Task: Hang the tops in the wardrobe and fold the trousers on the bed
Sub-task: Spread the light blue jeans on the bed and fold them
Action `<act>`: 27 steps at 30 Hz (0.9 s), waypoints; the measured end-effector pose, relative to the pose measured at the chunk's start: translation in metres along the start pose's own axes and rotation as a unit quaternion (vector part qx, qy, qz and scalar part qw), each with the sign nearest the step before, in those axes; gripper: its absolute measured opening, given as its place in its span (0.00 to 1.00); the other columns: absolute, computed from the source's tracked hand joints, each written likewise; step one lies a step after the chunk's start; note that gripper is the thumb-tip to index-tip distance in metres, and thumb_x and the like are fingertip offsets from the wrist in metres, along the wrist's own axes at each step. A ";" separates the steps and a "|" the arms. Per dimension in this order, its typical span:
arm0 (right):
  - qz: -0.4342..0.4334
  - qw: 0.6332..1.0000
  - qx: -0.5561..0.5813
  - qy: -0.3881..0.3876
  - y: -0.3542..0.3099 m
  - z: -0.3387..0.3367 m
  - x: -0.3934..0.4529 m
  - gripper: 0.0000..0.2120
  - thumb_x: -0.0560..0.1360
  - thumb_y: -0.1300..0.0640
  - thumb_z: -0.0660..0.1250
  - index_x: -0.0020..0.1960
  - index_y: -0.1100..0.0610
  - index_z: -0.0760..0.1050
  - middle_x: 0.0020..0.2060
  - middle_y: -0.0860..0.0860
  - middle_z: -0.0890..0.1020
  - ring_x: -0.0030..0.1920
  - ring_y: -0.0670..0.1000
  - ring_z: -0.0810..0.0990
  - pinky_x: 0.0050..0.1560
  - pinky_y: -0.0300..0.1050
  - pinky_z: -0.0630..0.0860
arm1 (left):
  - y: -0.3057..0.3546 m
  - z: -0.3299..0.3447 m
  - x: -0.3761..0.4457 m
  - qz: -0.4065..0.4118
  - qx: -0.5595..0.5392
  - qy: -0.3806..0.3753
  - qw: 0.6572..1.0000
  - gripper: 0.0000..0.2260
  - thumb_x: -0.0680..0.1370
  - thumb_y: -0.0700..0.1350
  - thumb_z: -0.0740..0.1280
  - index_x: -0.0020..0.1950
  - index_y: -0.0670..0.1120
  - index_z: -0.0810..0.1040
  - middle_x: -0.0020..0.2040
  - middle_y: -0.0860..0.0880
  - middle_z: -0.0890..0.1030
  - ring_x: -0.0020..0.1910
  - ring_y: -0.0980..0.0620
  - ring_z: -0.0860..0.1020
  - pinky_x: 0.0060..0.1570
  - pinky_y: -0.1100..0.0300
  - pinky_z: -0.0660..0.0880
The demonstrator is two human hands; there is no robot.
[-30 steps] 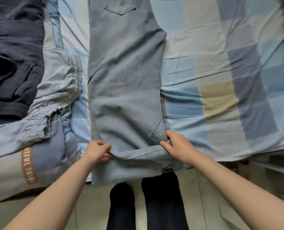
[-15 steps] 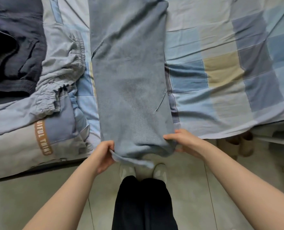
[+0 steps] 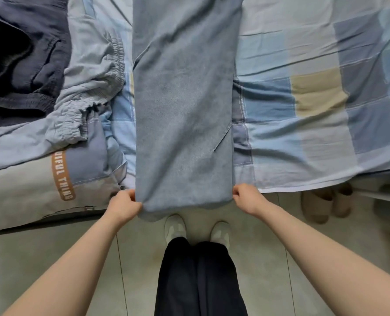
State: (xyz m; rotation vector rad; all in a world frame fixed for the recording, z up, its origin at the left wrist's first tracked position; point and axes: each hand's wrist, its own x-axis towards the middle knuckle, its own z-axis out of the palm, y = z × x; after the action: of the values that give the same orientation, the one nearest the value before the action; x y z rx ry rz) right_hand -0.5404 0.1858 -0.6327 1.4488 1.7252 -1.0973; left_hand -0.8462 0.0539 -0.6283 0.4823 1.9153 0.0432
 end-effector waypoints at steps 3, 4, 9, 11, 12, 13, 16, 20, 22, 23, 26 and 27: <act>0.049 0.980 0.180 0.073 -0.003 -0.006 0.008 0.08 0.72 0.67 0.62 0.43 0.55 0.76 0.43 0.55 0.82 0.49 0.56 0.79 0.45 0.43 0.71 | 0.005 0.005 -0.011 0.026 -0.031 0.015 0.999 0.11 0.66 0.46 0.71 0.47 0.51 0.82 0.43 0.52 0.84 0.46 0.50 0.80 0.45 0.56 0.75; 0.059 0.960 0.258 0.093 -0.006 -0.008 0.010 0.07 0.72 0.66 0.64 0.46 0.55 0.76 0.42 0.52 0.81 0.47 0.53 0.78 0.45 0.42 0.71 | 0.004 0.008 -0.014 0.033 -0.059 0.025 0.997 0.09 0.68 0.45 0.72 0.47 0.51 0.82 0.44 0.52 0.84 0.46 0.50 0.81 0.45 0.56 0.75; 0.041 0.937 0.332 0.096 -0.010 -0.003 0.018 0.10 0.77 0.58 0.65 0.38 0.58 0.72 0.38 0.57 0.75 0.39 0.52 0.71 0.38 0.42 0.67 | -0.008 0.018 -0.017 0.077 -0.132 0.022 0.988 0.05 0.73 0.40 0.73 0.48 0.46 0.84 0.44 0.50 0.85 0.41 0.58 0.81 0.44 0.64 0.76; 0.047 0.918 0.386 0.084 -0.003 -0.004 0.015 0.11 0.78 0.61 0.63 0.37 0.60 0.69 0.34 0.54 0.72 0.36 0.51 0.69 0.37 0.44 0.69 | -0.010 0.019 -0.016 0.072 -0.155 0.005 0.985 0.05 0.74 0.40 0.73 0.48 0.43 0.84 0.45 0.48 0.85 0.41 0.57 0.80 0.44 0.65 0.76; 0.053 0.912 0.398 0.087 0.003 -0.003 0.016 0.11 0.79 0.62 0.62 0.37 0.59 0.69 0.34 0.54 0.72 0.37 0.52 0.71 0.40 0.48 0.72 | -0.010 0.019 -0.016 0.065 -0.163 -0.008 0.985 0.05 0.73 0.41 0.74 0.49 0.42 0.84 0.46 0.47 0.85 0.44 0.54 0.81 0.48 0.61 0.77; 0.056 0.912 0.395 0.097 0.008 -0.001 0.016 0.11 0.79 0.62 0.61 0.37 0.58 0.70 0.35 0.54 0.74 0.38 0.53 0.72 0.43 0.51 0.74 | -0.010 0.018 -0.015 0.061 -0.163 -0.021 0.984 0.06 0.73 0.41 0.74 0.49 0.42 0.84 0.47 0.46 0.85 0.46 0.52 0.81 0.52 0.57 0.77; 0.048 0.908 0.397 0.122 0.011 -0.001 0.014 0.10 0.78 0.64 0.61 0.39 0.54 0.71 0.35 0.52 0.76 0.35 0.50 0.73 0.38 0.41 0.74 | -0.010 0.022 -0.009 0.035 -0.186 -0.030 0.982 0.09 0.73 0.41 0.74 0.50 0.38 0.83 0.48 0.45 0.85 0.46 0.51 0.80 0.55 0.53 0.76; 0.006 0.879 0.476 0.023 -0.001 -0.005 0.007 0.09 0.76 0.63 0.67 0.51 0.50 0.74 0.46 0.48 0.80 0.47 0.49 0.79 0.49 0.43 0.77 | -0.013 0.025 -0.007 -0.020 -0.281 -0.036 0.959 0.12 0.71 0.42 0.75 0.53 0.39 0.82 0.51 0.47 0.85 0.52 0.48 0.81 0.55 0.55 0.77; 0.007 0.867 0.497 0.017 -0.002 -0.003 0.002 0.15 0.75 0.63 0.68 0.58 0.51 0.70 0.47 0.47 0.80 0.46 0.46 0.80 0.44 0.38 0.77 | -0.015 0.026 -0.013 -0.011 -0.298 -0.046 0.953 0.16 0.69 0.43 0.77 0.55 0.45 0.82 0.51 0.48 0.85 0.53 0.47 0.82 0.57 0.50 0.77; 0.019 0.857 0.514 0.031 0.000 -0.002 -0.002 0.18 0.74 0.62 0.69 0.60 0.53 0.67 0.46 0.49 0.80 0.44 0.46 0.79 0.41 0.37 0.76 | -0.014 0.027 -0.019 0.001 -0.309 -0.051 0.950 0.20 0.66 0.44 0.78 0.56 0.46 0.80 0.51 0.48 0.85 0.52 0.47 0.83 0.55 0.49 0.78; 0.054 0.830 0.555 0.019 0.013 0.012 -0.016 0.21 0.73 0.58 0.72 0.62 0.56 0.67 0.49 0.53 0.83 0.46 0.50 0.81 0.44 0.45 0.75 | -0.022 0.034 -0.032 0.001 -0.337 -0.057 0.940 0.32 0.57 0.50 0.80 0.57 0.45 0.75 0.48 0.48 0.86 0.48 0.47 0.84 0.49 0.49 0.77; 0.050 0.831 0.554 -0.019 0.017 0.018 -0.022 0.19 0.73 0.58 0.71 0.62 0.57 0.70 0.50 0.53 0.84 0.48 0.51 0.82 0.47 0.46 0.77 | -0.025 0.037 -0.037 -0.001 -0.330 -0.073 0.941 0.30 0.59 0.49 0.81 0.57 0.46 0.75 0.49 0.49 0.86 0.47 0.48 0.84 0.50 0.50 0.78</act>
State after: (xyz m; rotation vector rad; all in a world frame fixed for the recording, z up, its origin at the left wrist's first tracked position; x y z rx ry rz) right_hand -0.5202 0.1608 -0.6254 2.0716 0.8833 -2.2236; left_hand -0.8090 0.0111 -0.6163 0.0239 1.6298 0.6122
